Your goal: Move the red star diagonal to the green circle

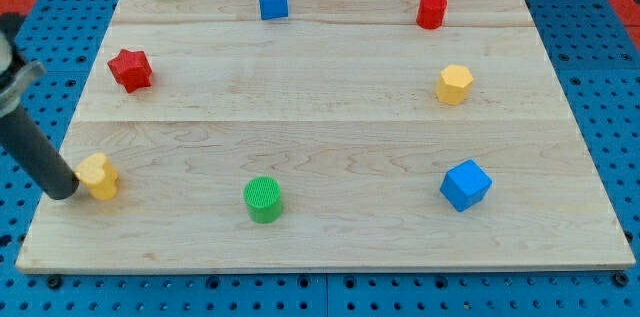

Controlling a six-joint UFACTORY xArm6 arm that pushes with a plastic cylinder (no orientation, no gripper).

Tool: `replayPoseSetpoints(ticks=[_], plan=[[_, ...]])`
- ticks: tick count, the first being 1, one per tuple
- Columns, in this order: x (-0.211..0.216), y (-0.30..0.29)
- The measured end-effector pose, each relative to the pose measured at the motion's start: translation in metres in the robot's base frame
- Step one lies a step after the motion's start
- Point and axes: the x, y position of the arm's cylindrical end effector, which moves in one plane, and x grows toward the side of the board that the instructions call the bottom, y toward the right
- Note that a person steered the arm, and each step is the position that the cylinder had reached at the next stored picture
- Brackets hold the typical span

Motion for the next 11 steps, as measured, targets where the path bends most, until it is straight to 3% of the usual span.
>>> replayPoseSetpoints(ticks=[1,2,4,5,8,9,11], plan=[[-0.011,-0.022],[-0.072,-0.042],[-0.192,0.008],[-0.198,0.044],[-0.168,0.055],[-0.163,0.095],[-0.128,0.06]])
